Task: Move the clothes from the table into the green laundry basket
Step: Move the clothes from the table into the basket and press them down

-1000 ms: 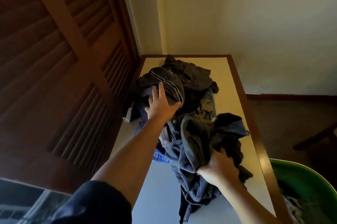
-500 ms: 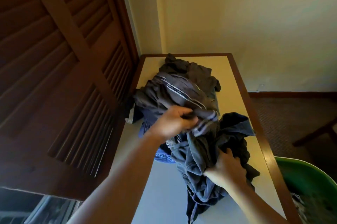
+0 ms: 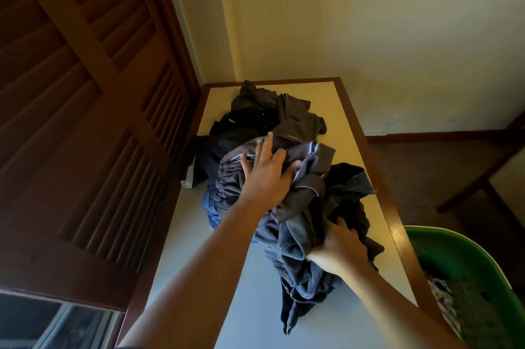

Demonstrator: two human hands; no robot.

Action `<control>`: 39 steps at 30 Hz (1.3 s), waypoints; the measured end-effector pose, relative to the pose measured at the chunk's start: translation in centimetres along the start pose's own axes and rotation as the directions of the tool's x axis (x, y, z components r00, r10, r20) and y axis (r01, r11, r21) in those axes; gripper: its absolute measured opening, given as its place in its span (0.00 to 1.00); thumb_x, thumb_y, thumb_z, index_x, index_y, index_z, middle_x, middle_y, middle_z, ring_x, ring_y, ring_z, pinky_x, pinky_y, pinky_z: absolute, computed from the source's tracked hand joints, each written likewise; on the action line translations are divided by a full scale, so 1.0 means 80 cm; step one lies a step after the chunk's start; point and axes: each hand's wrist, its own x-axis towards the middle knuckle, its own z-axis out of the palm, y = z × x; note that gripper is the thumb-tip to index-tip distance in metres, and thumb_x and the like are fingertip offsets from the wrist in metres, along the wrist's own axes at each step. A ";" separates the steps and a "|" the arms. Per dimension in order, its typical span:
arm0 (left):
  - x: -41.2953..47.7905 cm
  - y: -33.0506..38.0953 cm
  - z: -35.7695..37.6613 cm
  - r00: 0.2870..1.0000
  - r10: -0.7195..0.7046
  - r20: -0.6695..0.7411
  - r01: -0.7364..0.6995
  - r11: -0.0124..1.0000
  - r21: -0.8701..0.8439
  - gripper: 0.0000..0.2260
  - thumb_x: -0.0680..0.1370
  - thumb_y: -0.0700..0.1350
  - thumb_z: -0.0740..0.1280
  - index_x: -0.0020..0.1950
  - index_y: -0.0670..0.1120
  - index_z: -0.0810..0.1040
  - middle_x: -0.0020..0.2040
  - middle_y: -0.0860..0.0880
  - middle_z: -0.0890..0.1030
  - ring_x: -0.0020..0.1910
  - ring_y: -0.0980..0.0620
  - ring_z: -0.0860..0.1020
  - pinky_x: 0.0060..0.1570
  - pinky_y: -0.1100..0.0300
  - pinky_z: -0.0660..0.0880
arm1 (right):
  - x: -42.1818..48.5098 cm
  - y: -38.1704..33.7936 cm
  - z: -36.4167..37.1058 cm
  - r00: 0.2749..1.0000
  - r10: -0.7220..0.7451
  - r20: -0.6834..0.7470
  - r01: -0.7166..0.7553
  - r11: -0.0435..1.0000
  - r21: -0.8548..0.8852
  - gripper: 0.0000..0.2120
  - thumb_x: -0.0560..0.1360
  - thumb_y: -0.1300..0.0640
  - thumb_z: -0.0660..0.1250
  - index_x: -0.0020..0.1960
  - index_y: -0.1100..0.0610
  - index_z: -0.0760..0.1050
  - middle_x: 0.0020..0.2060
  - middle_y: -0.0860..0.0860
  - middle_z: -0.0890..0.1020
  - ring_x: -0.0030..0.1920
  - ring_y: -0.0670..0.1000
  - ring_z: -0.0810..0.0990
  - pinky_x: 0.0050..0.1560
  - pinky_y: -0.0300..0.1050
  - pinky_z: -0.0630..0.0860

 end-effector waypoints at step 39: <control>-0.238 0.128 0.017 0.923 -0.145 0.357 0.331 0.774 -0.540 0.10 0.64 0.47 0.74 0.38 0.41 0.81 0.36 0.47 0.81 0.37 0.49 0.79 0.44 0.52 0.77 | -0.085 0.190 -0.022 0.905 -0.374 0.204 0.398 0.913 -0.089 0.23 0.64 0.26 0.57 0.55 0.33 0.73 0.59 0.47 0.78 0.57 0.60 0.78 0.60 0.61 0.77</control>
